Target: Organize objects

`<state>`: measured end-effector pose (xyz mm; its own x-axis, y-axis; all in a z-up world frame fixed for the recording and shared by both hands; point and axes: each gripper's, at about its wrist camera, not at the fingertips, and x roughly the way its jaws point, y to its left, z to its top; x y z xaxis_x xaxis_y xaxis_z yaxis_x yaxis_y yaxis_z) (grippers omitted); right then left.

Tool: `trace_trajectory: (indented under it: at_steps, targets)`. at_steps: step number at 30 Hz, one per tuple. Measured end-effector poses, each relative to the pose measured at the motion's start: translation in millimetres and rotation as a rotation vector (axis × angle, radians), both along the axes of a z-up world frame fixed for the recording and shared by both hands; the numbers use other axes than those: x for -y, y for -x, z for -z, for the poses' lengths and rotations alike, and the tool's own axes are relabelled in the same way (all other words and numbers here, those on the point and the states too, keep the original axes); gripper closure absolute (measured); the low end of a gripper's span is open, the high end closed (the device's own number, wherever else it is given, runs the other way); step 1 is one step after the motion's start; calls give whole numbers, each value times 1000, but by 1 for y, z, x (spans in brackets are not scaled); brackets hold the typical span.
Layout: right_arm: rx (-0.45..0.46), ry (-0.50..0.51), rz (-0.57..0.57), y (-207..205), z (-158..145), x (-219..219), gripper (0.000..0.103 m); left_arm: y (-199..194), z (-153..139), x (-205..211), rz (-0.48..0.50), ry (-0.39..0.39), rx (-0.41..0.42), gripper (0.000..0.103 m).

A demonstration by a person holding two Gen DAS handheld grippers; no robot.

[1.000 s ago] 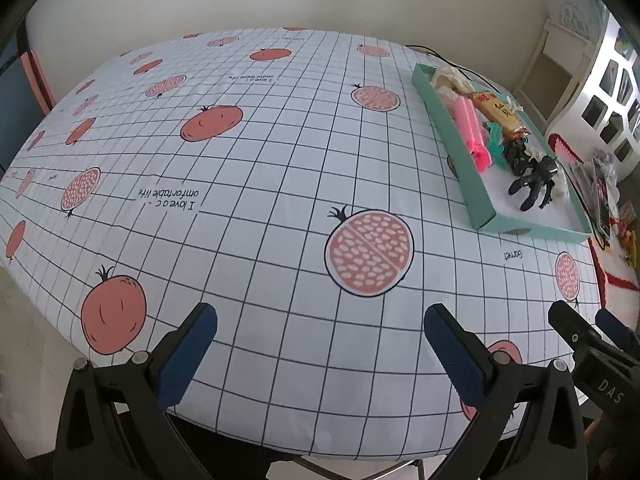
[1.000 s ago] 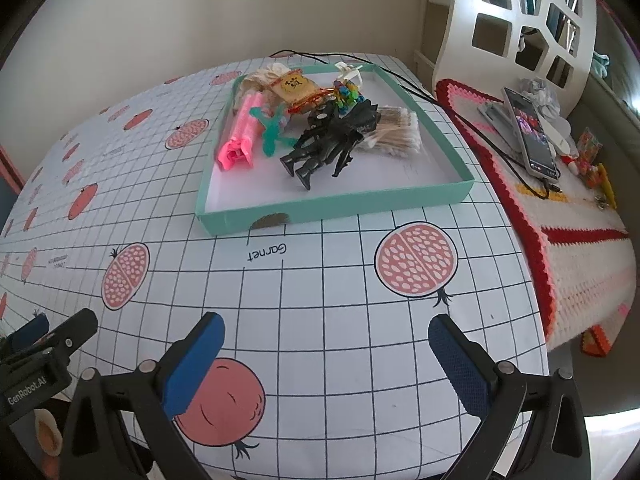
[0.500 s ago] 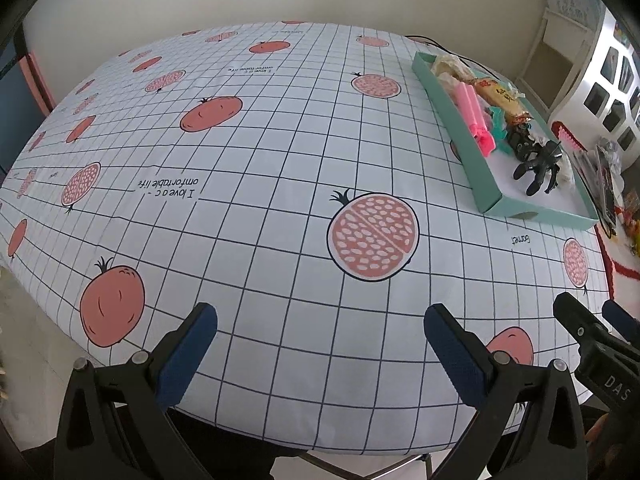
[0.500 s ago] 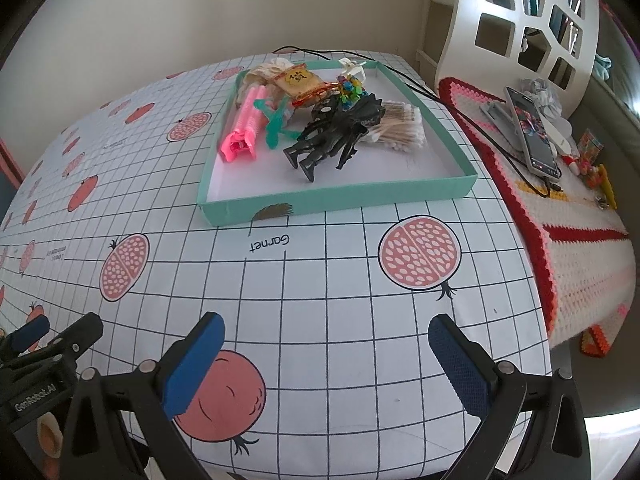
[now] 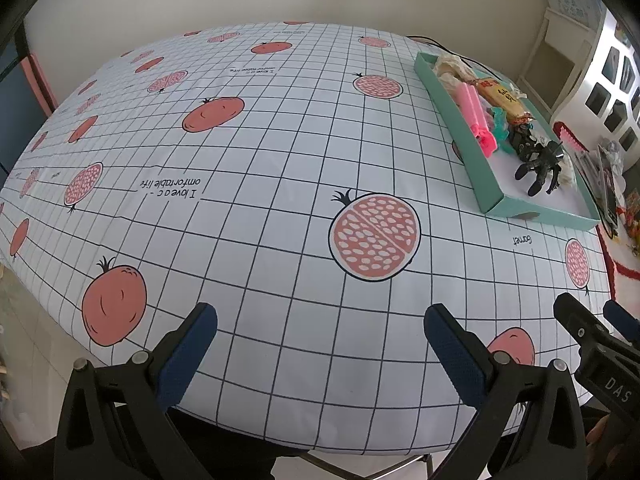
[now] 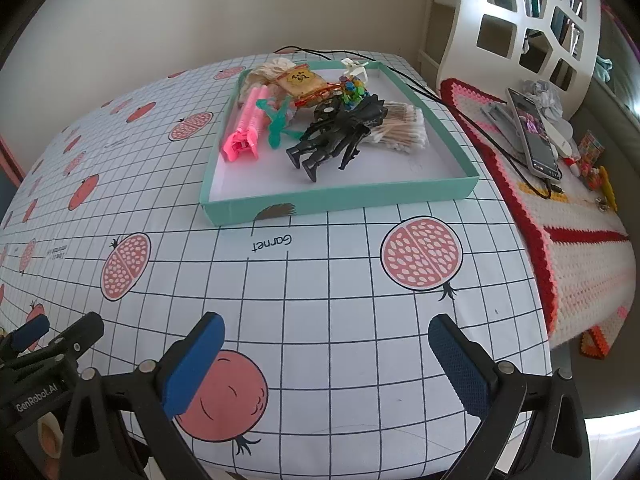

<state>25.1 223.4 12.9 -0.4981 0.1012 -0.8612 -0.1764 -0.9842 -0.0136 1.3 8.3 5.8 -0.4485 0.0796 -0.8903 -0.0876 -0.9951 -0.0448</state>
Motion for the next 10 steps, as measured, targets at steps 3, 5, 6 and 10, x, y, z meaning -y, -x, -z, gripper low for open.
trace_trajectory:
  at_steps: [3, 5, 6, 10]
  targets:
    - [0, 0, 0, 0, 0, 0, 0, -1, 0, -1, 2, 6, -3, 0]
    - [0, 0, -2, 0, 0, 0, 0, -1, 0, -1, 1, 2, 1, 0]
    - [0, 0, -3, 0, 0, 0, 0, -1, 0, -1, 1, 2, 2, 0]
    - [0, -1, -3, 0, 0, 1, 0, -1, 1, -1, 0, -2, 3, 0]
